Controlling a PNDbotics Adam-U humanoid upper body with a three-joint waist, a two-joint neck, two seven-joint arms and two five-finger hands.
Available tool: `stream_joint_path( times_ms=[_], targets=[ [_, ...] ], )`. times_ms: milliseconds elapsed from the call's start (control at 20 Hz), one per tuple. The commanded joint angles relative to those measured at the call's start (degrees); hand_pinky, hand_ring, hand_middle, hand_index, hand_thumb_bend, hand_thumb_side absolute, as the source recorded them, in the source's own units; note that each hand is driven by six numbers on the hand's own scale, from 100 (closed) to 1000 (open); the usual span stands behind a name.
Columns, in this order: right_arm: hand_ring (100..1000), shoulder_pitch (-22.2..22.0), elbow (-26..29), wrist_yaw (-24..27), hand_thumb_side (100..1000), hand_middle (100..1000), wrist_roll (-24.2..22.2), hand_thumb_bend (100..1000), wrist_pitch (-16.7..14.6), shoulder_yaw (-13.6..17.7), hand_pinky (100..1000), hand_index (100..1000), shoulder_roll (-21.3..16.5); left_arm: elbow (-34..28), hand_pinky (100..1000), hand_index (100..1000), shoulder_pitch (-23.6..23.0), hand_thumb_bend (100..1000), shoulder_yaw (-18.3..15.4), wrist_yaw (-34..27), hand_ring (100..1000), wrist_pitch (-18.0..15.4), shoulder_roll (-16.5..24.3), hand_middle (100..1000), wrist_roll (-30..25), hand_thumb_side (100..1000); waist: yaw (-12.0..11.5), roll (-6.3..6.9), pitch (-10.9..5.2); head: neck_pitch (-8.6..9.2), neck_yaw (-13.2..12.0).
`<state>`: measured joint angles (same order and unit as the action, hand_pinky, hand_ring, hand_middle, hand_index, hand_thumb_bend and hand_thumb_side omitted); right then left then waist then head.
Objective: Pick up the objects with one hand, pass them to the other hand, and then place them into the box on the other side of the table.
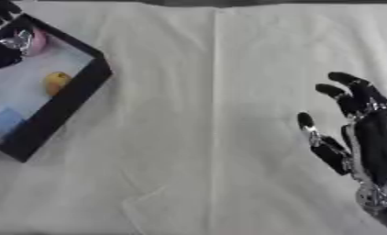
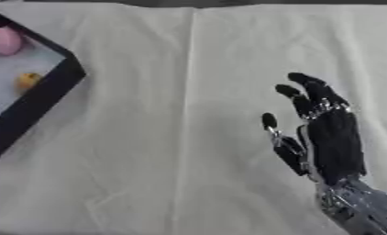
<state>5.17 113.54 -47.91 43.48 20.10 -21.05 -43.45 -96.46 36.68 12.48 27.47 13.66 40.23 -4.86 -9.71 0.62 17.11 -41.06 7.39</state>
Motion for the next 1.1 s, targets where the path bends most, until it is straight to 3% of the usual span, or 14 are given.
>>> stream_joint_path(
  times_ms=[50,300,400,550,650,800,950,1050,1100],
  targets=[
    [709,-0.7,1.1,2.9,100,725,8.5,452,6.8,3.5,399,669,0.8,-5.3,1000,767,-1.1,100,-2.2,-2.9,632,-1.8,-1.0,647,1.4,593,0.0,-0.93,-1.91,0.46,1.1],
    [695,-2.6,1.1,7.2,100,739,8.5,539,4.0,7.3,344,621,6.2,-12.1,1000,802,-4.1,100,-3.6,-7.2,638,0.6,-4.2,667,5.5,670,0.3,-1.25,-2.09,0.83,2.1],
    [701,-2.9,1.1,19.1,100,745,8.5,553,-1.0,11.4,331,618,5.2,-15.4,1000,801,-5.7,100,-4.1,-19.1,637,1.5,-3.4,665,10.1,686,0.6,-1.26,-2.11,0.99,2.2],
    [712,-4.2,1.1,44.4,100,758,8.5,568,-13.4,20.1,318,620,0.9,-17.0,1000,801,-7.3,100,-5.6,-44.3,641,-1.4,-0.1,666,17.3,704,1.2,-1.16,-2.08,1.18,2.1],
    [721,-5.6,1.1,55.0,100,767,8.5,560,-20.3,23.3,311,621,-0.6,-17.3,1000,799,-7.9,100,-6.1,-53.0,645,-3.2,1.0,665,19.7,710,1.4,-1.07,-2.01,1.31,2.1],
    [723,-7.8,1.1,65.4,100,775,8.5,526,-28.5,25.2,294,619,-0.9,-17.5,1000,802,-8.9,100,-6.2,-57.0,649,-4.8,0.8,667,20.5,725,1.5,-1.01,-1.90,1.43,2.6],
    [723,-10.2,1.1,72.8,101,780,8.5,486,-35.0,25.1,282,621,-0.3,-17.6,1000,803,-9.6,100,-6.0,-57.7,645,-6.1,-0.3,665,19.3,728,1.4,-0.97,-1.77,1.68,3.0],
    [719,-11.7,1.1,76.7,150,784,8.5,444,-38.8,24.3,276,630,0.4,-17.2,1000,803,-10.0,100,-5.9,-57.9,644,-6.7,-1.2,663,18.3,734,1.3,-0.95,-1.68,1.82,3.1],
    [714,-12.4,1.1,77.7,272,787,8.5,356,-40.1,24.0,270,642,0.7,-17.1,1000,803,-10.1,100,-5.9,-58.0,642,-7.0,-1.6,662,17.9,738,1.2,-0.94,-1.64,1.85,3.1]
  ],
)
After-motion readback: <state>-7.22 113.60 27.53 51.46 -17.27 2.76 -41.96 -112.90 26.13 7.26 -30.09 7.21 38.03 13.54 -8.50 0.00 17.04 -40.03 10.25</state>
